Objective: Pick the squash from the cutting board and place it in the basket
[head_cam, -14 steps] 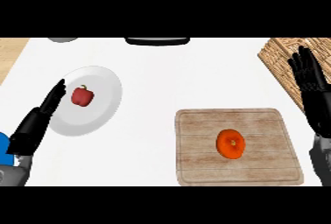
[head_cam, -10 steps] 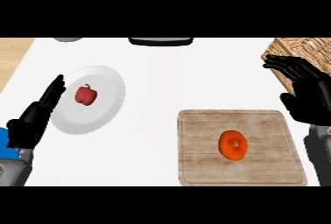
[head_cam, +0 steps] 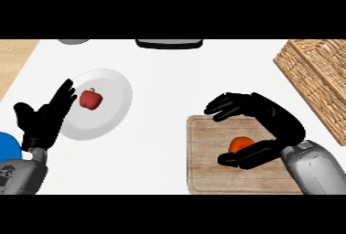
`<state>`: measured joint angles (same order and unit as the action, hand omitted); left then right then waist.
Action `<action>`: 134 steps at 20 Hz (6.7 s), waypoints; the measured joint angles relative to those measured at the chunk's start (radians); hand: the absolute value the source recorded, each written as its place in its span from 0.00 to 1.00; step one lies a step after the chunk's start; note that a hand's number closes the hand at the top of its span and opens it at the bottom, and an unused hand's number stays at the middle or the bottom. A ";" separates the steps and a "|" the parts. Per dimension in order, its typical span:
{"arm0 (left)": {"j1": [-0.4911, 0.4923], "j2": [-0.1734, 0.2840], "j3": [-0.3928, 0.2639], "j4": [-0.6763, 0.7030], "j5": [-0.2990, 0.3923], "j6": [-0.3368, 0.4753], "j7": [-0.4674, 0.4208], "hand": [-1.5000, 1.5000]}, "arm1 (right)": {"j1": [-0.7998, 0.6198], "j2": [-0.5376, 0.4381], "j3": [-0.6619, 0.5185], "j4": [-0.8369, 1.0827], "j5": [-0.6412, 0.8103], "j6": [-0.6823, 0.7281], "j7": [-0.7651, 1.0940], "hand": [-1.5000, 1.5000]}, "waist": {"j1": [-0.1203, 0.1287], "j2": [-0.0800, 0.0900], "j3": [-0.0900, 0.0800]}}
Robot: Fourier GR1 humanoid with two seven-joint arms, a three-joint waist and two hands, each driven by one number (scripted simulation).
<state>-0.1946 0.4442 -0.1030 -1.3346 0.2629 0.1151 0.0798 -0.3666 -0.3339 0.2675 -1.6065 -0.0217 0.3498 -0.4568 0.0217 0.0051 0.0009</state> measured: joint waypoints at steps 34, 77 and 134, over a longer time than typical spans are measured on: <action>0.000 -0.010 0.083 -0.023 -0.008 -0.024 0.091 0.50 | -0.316 -0.475 -0.272 -0.215 -0.362 0.561 1.075 0.00 | -0.032 -0.009 -0.002; -0.021 -0.120 0.203 -0.024 -0.137 -0.125 0.122 0.50 | 0.139 -0.007 -0.148 0.078 0.683 0.248 0.199 0.00 | -0.021 -0.005 -0.001; -0.091 -0.218 0.195 -0.062 -0.223 -0.204 0.158 0.50 | -0.407 0.332 -0.428 0.504 1.009 -0.711 1.178 1.00 | 0.115 0.027 0.000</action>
<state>-0.2858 0.2260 0.0918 -1.3963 0.0399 -0.0887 0.2375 -0.7735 -0.0022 -0.1603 -1.1023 0.9877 -0.3612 0.7215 0.1364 0.0323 0.0012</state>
